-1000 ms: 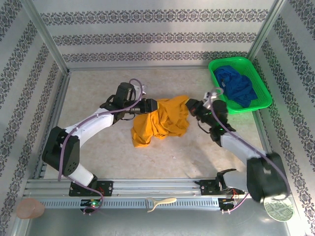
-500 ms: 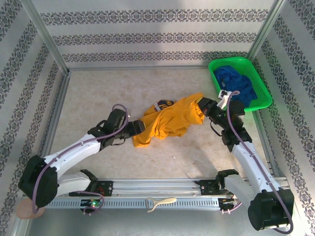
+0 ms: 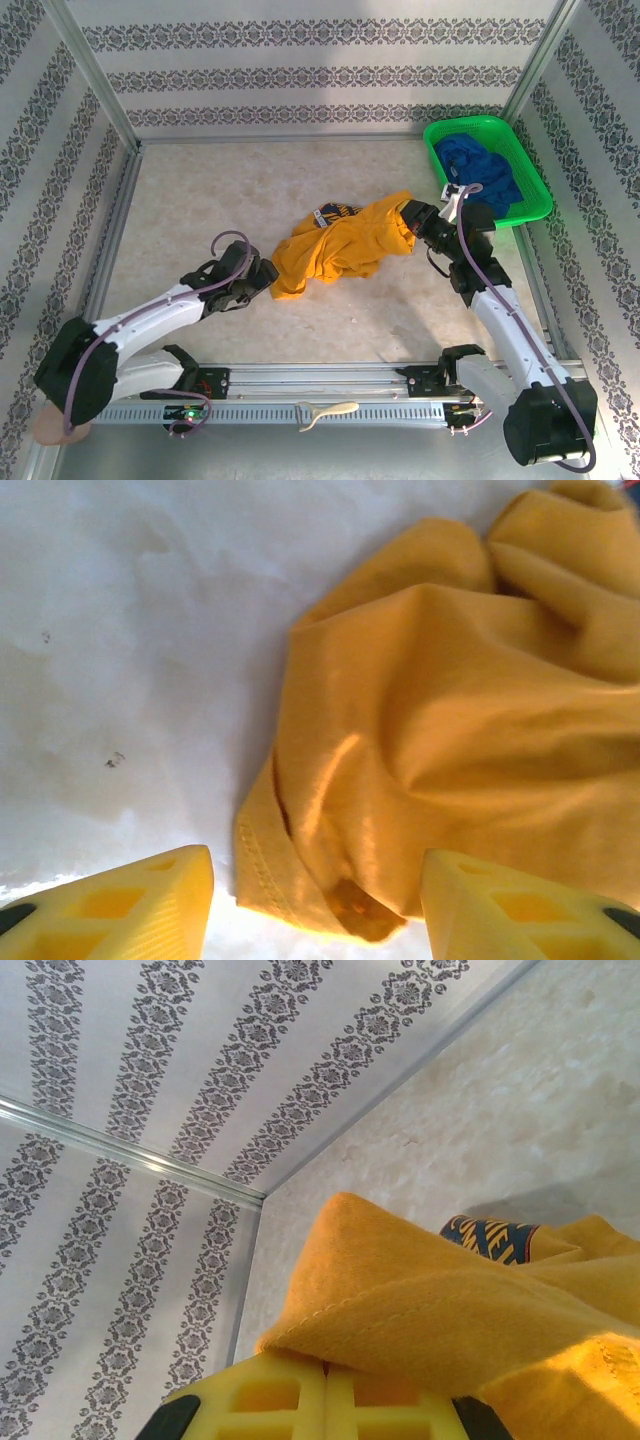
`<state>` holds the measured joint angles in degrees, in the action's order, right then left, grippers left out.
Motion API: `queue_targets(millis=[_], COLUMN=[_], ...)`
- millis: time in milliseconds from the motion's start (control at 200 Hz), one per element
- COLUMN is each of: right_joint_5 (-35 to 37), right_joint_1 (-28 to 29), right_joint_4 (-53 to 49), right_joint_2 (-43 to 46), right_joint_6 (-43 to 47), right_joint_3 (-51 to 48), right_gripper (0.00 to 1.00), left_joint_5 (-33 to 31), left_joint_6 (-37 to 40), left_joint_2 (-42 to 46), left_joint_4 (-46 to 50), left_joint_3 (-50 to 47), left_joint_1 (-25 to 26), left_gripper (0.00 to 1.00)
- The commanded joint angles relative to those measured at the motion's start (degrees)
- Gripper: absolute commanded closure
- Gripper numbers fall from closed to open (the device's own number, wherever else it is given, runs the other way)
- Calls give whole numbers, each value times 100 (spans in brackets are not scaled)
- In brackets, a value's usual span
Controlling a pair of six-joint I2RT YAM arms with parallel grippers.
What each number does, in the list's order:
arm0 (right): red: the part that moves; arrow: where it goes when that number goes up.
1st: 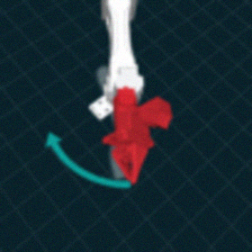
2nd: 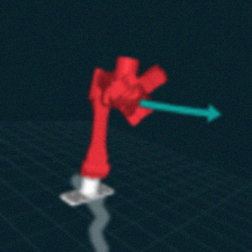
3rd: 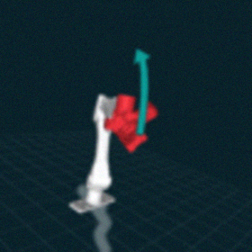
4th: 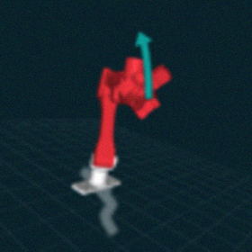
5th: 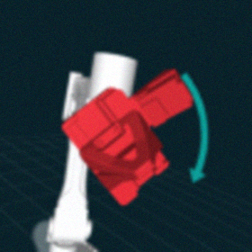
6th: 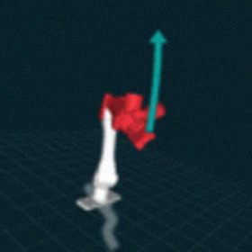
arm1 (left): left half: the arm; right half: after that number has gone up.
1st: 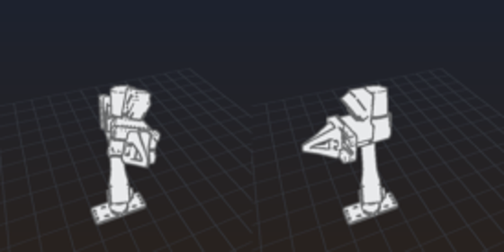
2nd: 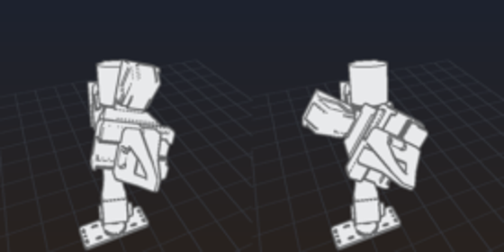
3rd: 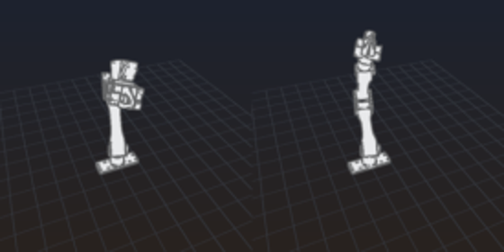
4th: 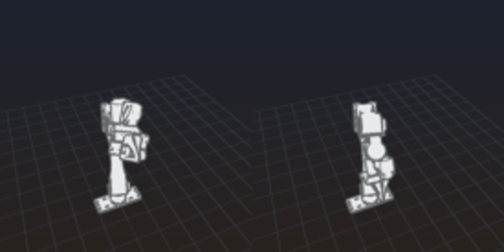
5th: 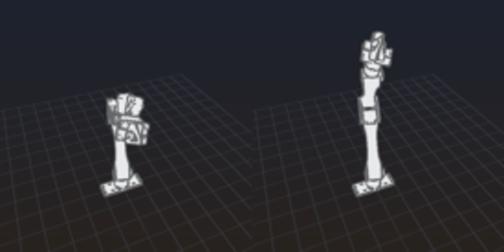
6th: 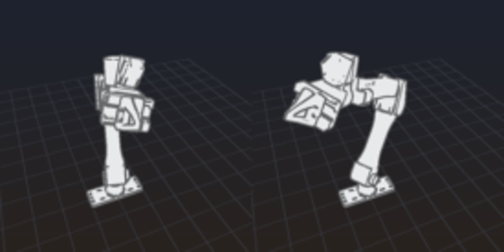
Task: Fold the inside-out t-shirt
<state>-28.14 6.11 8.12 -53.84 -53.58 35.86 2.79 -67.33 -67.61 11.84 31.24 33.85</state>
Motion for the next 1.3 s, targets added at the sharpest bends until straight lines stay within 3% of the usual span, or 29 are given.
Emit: queue_targets(millis=[0, 355, 460, 580, 699, 839, 1029, 1154, 1294], right_joint_5=[-52, -29, -33, -66, -169, -604, -1007, -1132, -1212], right_joint_1=[-40, -40, -40, -44, -91, -438, -1599, -1858, -1859], right_joint_4=[184, 209, 242, 248, 257, 210, 303, 393, 375], right_joint_2=[-30, -56, -67, -104, -270, -712, -1282, -1567, -1587], right_joint_6=[117, 153, 121, 107, 51, -101, -975, -1380, -1510], right_joint_3=[202, 245, 264, 362, 713, 1893, 3902, 4867, 5263], right_gripper=[100, 100, 100, 100, 100, 100, 100, 100, 100], left_joint_5=[19, -100, -116, -151, -506, -595, 93, 1047, 1852], left_joint_6=[-273, -365, -377, -352, 88, 1505, 3347, 3619, 3524], left_joint_2=[-348, -1088, -1248, -1377, -1129, -267, 418, 344, 192], left_joint_4=[-355, -298, -321, -342, 105, 872, 1241, 836, 136], left_joint_3=[80, 393, 409, 442, 761, 1859, 4196, 5243, 5669], left_joint_1=[103, 339, 394, 413, 364, -388, -1624, -2129, -2422], left_gripper=[46, 57, 67, 99, 100, 100, 100, 100, 100])
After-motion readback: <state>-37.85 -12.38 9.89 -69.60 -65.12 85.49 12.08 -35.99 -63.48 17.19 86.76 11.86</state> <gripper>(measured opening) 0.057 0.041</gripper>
